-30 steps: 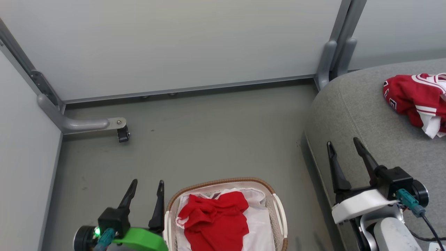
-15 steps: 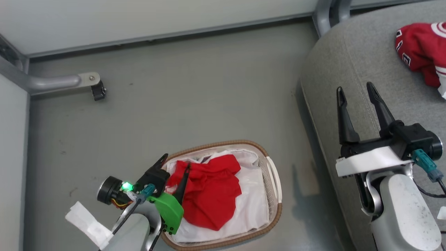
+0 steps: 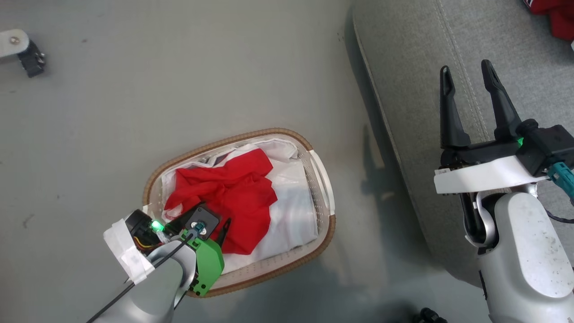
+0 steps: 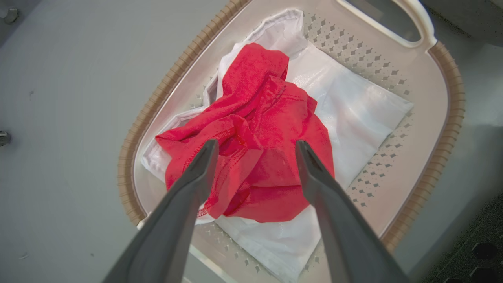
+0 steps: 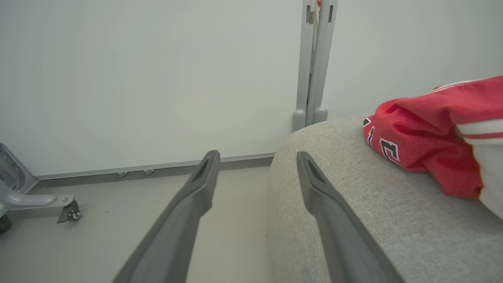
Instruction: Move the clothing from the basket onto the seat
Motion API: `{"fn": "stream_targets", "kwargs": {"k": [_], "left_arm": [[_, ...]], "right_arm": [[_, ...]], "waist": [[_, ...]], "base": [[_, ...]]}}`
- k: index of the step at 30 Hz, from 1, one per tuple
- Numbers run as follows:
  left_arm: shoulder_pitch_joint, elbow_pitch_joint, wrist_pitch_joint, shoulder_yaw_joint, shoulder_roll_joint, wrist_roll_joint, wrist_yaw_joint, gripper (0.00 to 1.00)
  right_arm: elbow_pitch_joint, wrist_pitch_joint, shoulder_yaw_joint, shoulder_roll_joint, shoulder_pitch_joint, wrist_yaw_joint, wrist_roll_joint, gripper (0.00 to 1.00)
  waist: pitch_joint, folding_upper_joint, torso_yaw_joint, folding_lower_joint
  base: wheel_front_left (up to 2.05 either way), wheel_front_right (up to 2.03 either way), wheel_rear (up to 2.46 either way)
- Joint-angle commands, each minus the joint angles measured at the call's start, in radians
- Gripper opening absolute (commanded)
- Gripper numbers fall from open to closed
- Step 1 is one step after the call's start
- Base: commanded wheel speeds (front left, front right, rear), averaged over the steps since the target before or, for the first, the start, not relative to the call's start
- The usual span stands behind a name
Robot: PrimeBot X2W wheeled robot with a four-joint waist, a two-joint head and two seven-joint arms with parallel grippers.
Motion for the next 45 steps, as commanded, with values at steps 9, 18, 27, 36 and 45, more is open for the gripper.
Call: {"fn": "stream_targets", "kwargs": {"k": [9,18,27,36,45], "left_arm": [[-0.130,0.120,0.037,-0.070,0.043,-0.002,0.013,1.00],[-0.199,0.199,0.099,-0.141,0.059,0.072,0.108,1.00],[-0.211,0.226,0.195,-0.158,0.055,0.072,0.139,0.00],[-0.190,0.226,0.136,-0.157,0.020,0.043,0.138,0.00],[-0.164,0.182,-0.002,-0.131,-0.028,-0.009,0.113,0.00]], "right_arm": [[-0.024,0.000,-0.005,-0.002,-0.061,-0.001,0.019,1.00],[-0.033,0.000,0.005,-0.002,-0.102,-0.001,0.029,1.00],[-0.041,0.000,0.034,-0.003,-0.118,-0.001,-0.002,1.00],[-0.019,0.000,0.025,-0.003,-0.091,-0.001,-0.026,1.00],[0.011,0.000,0.028,-0.003,-0.042,-0.001,-0.045,1.00]], "waist": [[0.175,0.0000,-0.103,-0.0001],[0.224,0.0000,-0.115,-0.0001],[0.228,0.0000,-0.124,-0.0001],[0.170,0.0000,-0.095,-0.0001],[0.029,0.0000,-0.058,-0.0001]], "base": [[0.00,0.00,0.00],[0.00,0.00,0.00],[0.00,0.00,0.00],[0.00,0.00,0.00],[0.00,0.00,0.00]]}}
